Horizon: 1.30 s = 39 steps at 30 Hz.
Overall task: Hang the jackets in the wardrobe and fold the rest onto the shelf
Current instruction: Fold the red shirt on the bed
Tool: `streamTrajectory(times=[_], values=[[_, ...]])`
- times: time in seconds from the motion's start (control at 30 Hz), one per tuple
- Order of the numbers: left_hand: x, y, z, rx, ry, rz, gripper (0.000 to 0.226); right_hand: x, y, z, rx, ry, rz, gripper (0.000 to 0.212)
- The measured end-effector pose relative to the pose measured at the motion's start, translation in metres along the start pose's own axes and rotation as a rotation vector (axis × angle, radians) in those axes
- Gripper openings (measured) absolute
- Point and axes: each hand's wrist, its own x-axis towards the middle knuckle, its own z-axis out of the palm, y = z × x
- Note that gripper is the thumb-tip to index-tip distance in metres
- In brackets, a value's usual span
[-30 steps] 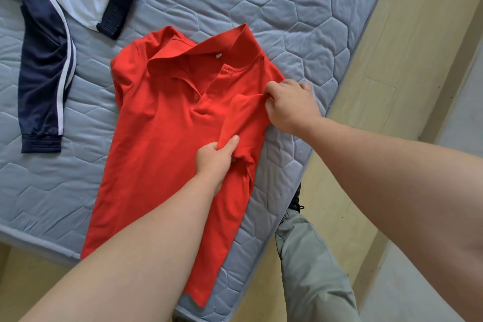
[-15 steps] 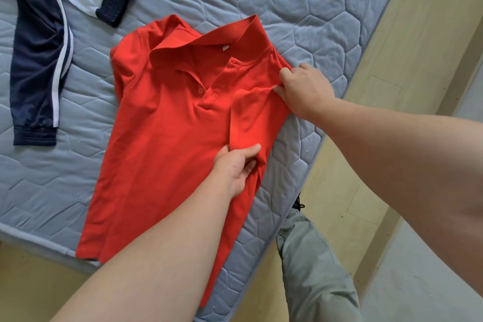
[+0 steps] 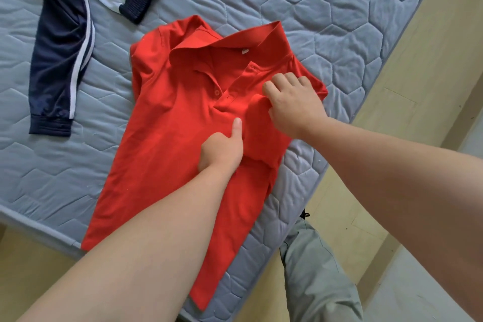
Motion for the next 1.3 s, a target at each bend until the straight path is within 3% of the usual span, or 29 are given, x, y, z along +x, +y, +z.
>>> streamTrajectory(times=[0.07, 0.13, 0.23, 0.3, 0.4, 0.53, 0.67, 0.73, 0.83, 0.93, 1.03, 1.1, 1.2, 1.3], values=[[0.016, -0.012, -0.025, -0.137, 0.127, -0.007, 0.069, 0.004, -0.01, 0.0, -0.003, -0.145, -0.096, 0.031], [0.032, -0.024, -0.055, -0.229, 0.353, 0.027, 0.041, 0.01, -0.015, -0.002, -0.036, -0.272, 0.01, 0.031], [0.06, -0.037, -0.105, -0.321, 0.689, 0.092, 0.025, 0.028, -0.031, -0.009, -0.03, -0.182, 0.121, 0.031], [0.084, -0.044, -0.133, -0.326, 0.743, -0.011, 0.03, 0.048, -0.051, -0.017, 0.049, -0.082, 0.098, 0.03], [0.111, -0.055, -0.154, -0.281, 0.494, -0.252, 0.044, 0.088, -0.088, -0.031, 0.233, -0.027, 0.024, 0.033], [0.122, -0.06, -0.162, -0.52, 0.114, -0.136, 0.048, 0.132, -0.138, -0.036, 0.406, -0.071, -0.049, 0.031], [0.126, -0.055, -0.17, -0.868, -0.175, -0.142, 0.027, 0.149, -0.164, -0.02, 0.388, -0.258, -0.026, 0.029], [0.127, -0.053, -0.174, -0.945, -0.181, -0.178, 0.013, 0.149, -0.167, -0.011, 0.388, -0.309, 0.021, 0.03], [0.129, -0.051, -0.186, -1.15, -0.17, -0.201, 0.01, 0.144, -0.166, -0.001, 0.337, -0.319, -0.012, 0.037], [0.138, -0.055, -0.204, -1.157, 0.128, -0.129, 0.016, 0.142, -0.169, 0.003, 0.29, -0.331, -0.039, 0.049], [0.145, -0.057, -0.212, -0.975, 0.478, -0.081, 0.024, 0.146, -0.175, 0.002, 0.264, -0.298, -0.04, 0.055], [0.141, -0.055, -0.21, -0.872, 0.594, -0.105, 0.022, 0.151, -0.178, 0.001, 0.275, -0.282, -0.021, 0.056], [0.144, -0.053, -0.204, -0.75, 0.46, -0.213, 0.032, 0.156, -0.178, 0.0, 0.331, -0.304, 0.03, 0.059], [0.146, -0.043, -0.214, -0.785, 0.065, -0.201, 0.01, 0.161, -0.175, 0.001, 0.369, -0.348, 0.055, 0.064]])
